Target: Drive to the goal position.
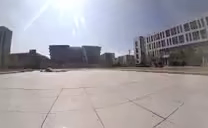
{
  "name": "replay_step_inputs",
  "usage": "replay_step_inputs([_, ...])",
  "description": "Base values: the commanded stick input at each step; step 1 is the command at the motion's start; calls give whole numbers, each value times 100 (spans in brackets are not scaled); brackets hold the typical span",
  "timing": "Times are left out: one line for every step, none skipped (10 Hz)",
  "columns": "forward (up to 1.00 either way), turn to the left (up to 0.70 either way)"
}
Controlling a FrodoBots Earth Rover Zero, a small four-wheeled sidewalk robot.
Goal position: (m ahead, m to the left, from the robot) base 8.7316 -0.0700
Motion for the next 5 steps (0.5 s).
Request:
replay_step_inputs([70, 2])
replay_step_inputs([70, 2])
replay_step_inputs([70, 2])
replay_step_inputs([70, 2])
replay_step_inputs([70, 2])
